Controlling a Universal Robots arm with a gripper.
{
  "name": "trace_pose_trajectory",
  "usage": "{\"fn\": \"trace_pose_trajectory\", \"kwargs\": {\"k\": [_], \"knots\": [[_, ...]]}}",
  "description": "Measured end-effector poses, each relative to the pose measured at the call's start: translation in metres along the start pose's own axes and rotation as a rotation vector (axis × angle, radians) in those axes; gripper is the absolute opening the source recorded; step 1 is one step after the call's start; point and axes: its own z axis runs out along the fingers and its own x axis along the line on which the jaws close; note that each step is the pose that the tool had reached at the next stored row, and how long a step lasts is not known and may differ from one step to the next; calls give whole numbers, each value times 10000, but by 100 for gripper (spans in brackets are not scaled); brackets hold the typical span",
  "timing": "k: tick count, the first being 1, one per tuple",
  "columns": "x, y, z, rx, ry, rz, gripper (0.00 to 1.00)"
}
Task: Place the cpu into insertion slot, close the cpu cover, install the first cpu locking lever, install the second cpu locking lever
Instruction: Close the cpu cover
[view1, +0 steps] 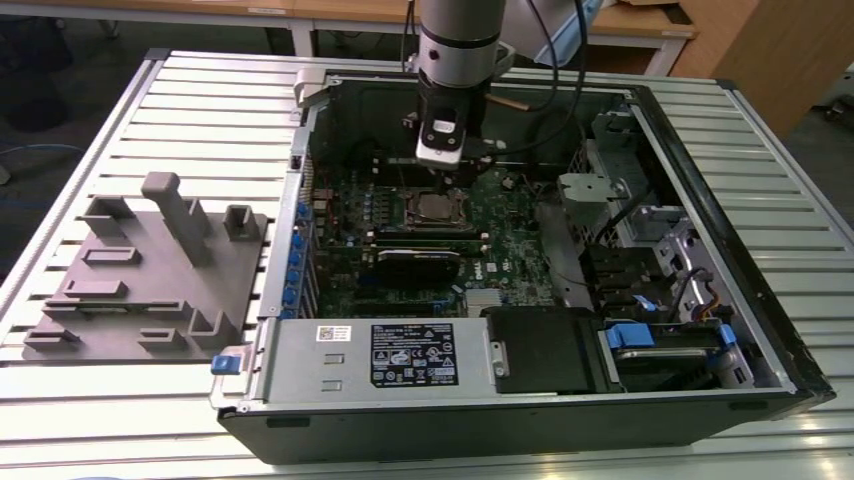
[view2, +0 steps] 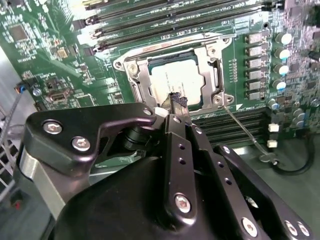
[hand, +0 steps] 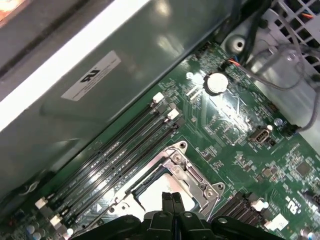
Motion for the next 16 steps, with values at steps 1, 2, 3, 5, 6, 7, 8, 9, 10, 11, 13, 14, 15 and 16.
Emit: {"fn": "trace_pose_trajectory", "kwargs": {"k": [1, 2, 3, 5, 6, 7, 8, 9, 10, 11, 13, 14, 15, 16], "knots": [[0, 0, 0, -1, 3, -82, 10], [0, 0, 0, -1, 4, -96, 10], [0, 0, 0, -1, 4, -97, 10], [0, 0, 0, -1, 6, -160, 10], [0, 0, 0, -1, 7, -161, 10], [0, 0, 0, -1, 7, -161, 10], [0, 0, 0, -1, 7, -163, 10], [0, 0, 0, -1, 7, -163, 10], [0, 0, 0, -2, 7, -164, 10], [0, 0, 0, -1, 7, -165, 10], [0, 0, 0, -1, 7, -168, 10], [0, 0, 0, -1, 7, -168, 10], [0, 0, 0, -1, 7, -170, 10], [0, 0, 0, -1, 8, -185, 10]]}}
